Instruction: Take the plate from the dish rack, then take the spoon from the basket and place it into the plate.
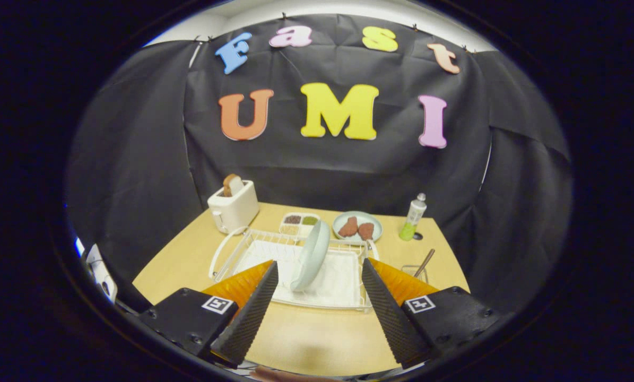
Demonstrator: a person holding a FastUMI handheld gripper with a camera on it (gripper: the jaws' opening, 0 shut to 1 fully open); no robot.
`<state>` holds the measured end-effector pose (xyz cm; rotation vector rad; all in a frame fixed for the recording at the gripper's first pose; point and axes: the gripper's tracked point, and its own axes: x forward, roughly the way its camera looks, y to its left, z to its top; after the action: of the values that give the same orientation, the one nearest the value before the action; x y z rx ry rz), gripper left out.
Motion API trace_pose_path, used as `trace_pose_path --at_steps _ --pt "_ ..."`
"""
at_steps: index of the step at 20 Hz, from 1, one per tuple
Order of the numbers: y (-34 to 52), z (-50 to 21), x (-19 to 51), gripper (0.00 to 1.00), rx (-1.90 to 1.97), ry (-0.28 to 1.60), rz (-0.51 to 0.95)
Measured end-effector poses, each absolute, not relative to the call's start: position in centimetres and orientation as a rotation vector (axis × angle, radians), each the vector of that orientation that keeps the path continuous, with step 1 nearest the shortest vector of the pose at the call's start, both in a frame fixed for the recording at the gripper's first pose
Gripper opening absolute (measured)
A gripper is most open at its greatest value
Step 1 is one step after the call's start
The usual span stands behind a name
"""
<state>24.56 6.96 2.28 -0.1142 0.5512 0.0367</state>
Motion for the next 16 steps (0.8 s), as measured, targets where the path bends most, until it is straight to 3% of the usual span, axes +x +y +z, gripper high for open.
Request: trace_pose_path --at_steps 7,10,16 --pt "8.3 0.2 32.9 0.95 -0.197 0.768 -0.127" --pt "7.4 -0.4 36.2 0.87 -0.272 0.818 -0.217" --pt "6.8 -0.6 40.9 0.62 -0.414 0.836 -0.340"
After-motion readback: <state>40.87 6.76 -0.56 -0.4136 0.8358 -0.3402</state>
